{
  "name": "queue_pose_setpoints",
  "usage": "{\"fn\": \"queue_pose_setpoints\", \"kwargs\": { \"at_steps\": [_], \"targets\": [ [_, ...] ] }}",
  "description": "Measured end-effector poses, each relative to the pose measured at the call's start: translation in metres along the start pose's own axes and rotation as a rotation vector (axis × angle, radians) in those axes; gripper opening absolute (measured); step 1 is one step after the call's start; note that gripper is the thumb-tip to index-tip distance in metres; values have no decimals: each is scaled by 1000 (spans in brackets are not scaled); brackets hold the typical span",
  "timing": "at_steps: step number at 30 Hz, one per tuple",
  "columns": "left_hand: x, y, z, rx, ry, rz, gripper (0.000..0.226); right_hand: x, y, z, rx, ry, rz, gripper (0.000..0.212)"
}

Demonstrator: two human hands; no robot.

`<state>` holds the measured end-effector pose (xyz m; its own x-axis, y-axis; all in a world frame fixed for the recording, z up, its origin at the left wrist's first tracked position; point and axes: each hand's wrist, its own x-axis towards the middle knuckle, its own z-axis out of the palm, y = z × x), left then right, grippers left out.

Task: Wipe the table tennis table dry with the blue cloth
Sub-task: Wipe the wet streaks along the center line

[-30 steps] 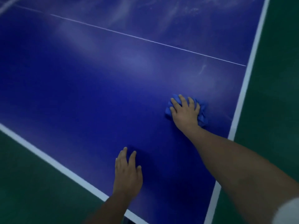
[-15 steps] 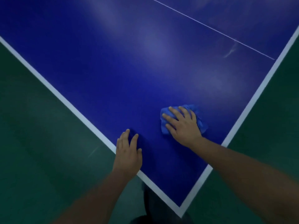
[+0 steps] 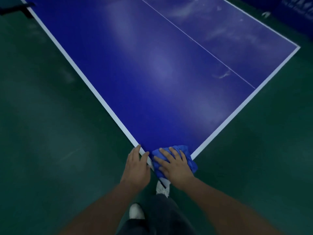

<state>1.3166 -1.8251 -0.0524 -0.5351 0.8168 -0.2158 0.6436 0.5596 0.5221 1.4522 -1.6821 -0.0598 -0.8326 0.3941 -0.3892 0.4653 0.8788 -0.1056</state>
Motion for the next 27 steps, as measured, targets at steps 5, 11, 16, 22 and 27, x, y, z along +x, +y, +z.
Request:
{"fn": "queue_pose_setpoints", "kwargs": {
  "at_steps": [5,11,16,22,27],
  "targets": [
    [-32,4,1,-40,8,-68,55,0,-32,9,-2,-18,141,53],
    [-38,10,5,-66,3,-136,55,-34,-3,21,-44,-144,-61,45],
    [-25,43,15,-77,1,-161,55,-3,83,-24,-16,-124,88,52],
    [-13,83,27,-162,71,-357,52,12,78,-24,196,-12,240,53],
    [-15,107,37,-181,130,-508,52,46,127,-37,264,95,238,49]
  ]
}}
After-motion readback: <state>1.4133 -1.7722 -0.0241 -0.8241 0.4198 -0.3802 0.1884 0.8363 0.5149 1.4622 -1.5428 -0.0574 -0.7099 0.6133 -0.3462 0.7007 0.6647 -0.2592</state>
